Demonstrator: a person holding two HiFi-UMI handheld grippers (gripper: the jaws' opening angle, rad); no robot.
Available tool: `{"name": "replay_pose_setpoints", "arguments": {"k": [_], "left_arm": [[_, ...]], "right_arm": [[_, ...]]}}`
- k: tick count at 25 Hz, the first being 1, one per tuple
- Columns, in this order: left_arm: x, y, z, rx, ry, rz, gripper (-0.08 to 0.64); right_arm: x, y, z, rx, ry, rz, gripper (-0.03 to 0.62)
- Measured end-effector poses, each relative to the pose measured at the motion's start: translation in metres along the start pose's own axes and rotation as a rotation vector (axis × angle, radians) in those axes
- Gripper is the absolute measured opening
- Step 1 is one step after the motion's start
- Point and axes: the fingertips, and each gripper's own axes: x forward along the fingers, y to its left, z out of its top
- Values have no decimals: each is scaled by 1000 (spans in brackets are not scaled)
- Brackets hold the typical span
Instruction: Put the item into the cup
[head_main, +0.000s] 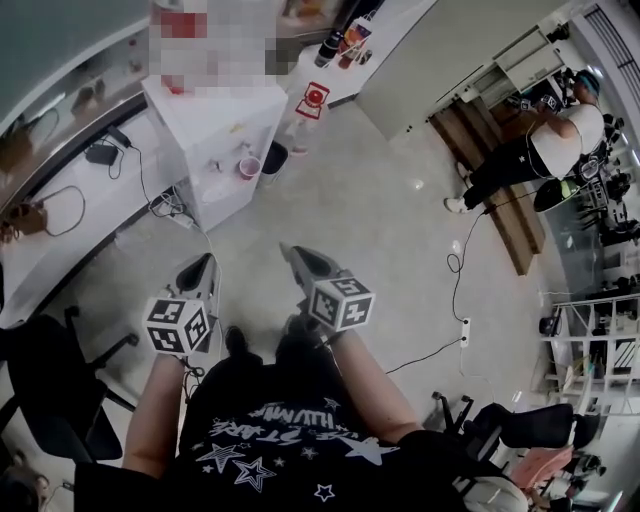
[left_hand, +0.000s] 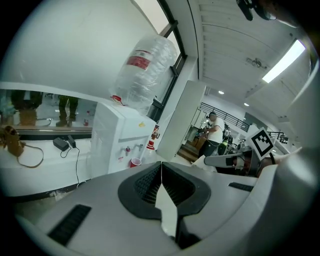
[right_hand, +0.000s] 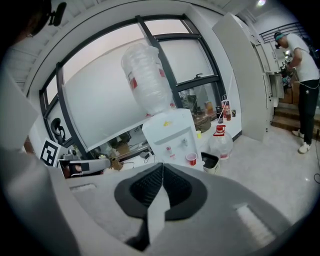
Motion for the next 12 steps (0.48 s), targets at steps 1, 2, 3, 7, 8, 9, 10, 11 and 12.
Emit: {"name": "replay_pose_setpoints", "arguments": {"k": [1, 2, 3, 7, 8, 9, 10, 11, 12], "left_arm": [[1, 1, 0, -1, 1, 5, 9], [2, 2, 0, -3, 1, 11, 8], [3, 1, 0, -6, -2, 18, 8], [10, -1, 1, -16, -14, 50, 9], [12, -2, 2, -18, -16, 59, 9], [14, -2, 3, -19, -18, 69, 9], [17, -3, 4, -20, -21, 81, 9], [20, -3, 5, -22, -24, 94, 9], [24, -2, 6, -25, -24, 109, 9]], "right_arm": [[1, 0, 1, -3, 0, 4, 2], [1, -1, 2, -5, 2, 8, 2], [2, -3, 2, -6, 6, 11, 2], [6, -16, 4, -4, 19, 28, 2], [7, -19, 6, -5, 20, 35, 2], [9, -22, 8, -8, 21, 44, 2], [12, -25, 11, -13, 24, 55, 2], [16, -29, 14, -17, 26, 67, 2], [20, -33, 18, -21, 30, 78, 2]]}}
